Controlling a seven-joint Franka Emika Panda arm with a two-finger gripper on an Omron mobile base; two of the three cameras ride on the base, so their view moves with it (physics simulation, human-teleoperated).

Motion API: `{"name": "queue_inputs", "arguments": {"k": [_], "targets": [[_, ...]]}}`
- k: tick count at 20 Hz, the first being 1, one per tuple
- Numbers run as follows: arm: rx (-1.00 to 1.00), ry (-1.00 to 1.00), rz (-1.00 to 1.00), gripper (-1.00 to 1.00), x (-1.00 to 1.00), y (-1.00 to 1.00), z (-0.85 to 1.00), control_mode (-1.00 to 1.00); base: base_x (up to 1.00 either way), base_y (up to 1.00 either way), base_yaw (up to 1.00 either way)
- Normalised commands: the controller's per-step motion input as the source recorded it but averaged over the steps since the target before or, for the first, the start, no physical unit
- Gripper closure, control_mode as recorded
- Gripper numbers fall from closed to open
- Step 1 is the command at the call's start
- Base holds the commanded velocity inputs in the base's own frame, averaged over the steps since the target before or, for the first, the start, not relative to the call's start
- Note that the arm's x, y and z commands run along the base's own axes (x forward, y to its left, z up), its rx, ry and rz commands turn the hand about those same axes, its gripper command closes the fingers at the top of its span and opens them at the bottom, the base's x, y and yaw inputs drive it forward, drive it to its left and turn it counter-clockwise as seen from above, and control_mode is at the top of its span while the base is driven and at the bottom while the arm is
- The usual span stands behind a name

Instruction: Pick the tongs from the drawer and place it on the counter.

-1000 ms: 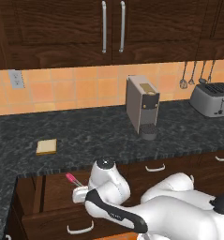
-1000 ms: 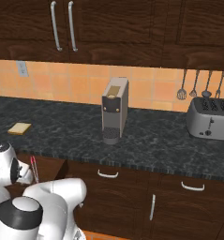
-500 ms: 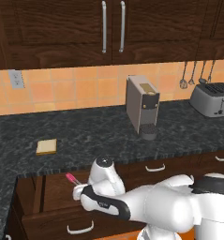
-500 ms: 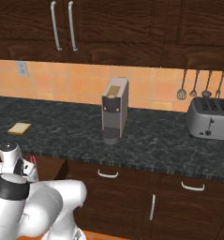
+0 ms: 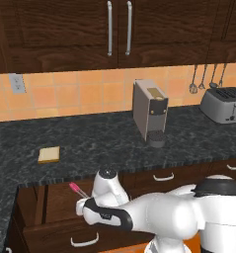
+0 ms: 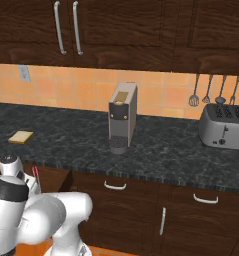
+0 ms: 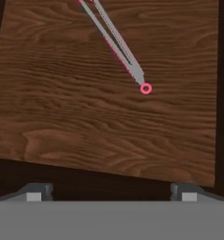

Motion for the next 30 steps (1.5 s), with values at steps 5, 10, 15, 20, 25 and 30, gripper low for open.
{"name": "queue_inputs", "arguments": {"k": [5, 10, 15, 20, 25, 30], "targets": [[0.00, 0.04, 0.00, -1.00, -0.40, 0.00, -0.09, -1.00, 0.00, 0.00, 0.00], [-0.01, 0.03, 0.00, -1.00, -0.67, 0.00, -0.06, -1.00, 0.00, 0.00, 0.00], [-0.04, 0.08, 0.00, -1.00, -0.68, 0.02, -0.22, -1.00, 0.00, 0.00, 0.00], [-0.01, 0.04, 0.00, -1.00, -0.42, 0.00, -0.07, -1.00, 0.00, 0.00, 0.00], [0.00, 0.00, 0.00, -1.00, -0.07, 0.00, 0.00, -1.00, 0.00, 0.00, 0.00], [0.00, 0.00, 0.00, -1.00, 0.40, 0.00, 0.32, -1.00, 0.00, 0.00, 0.00]]}}
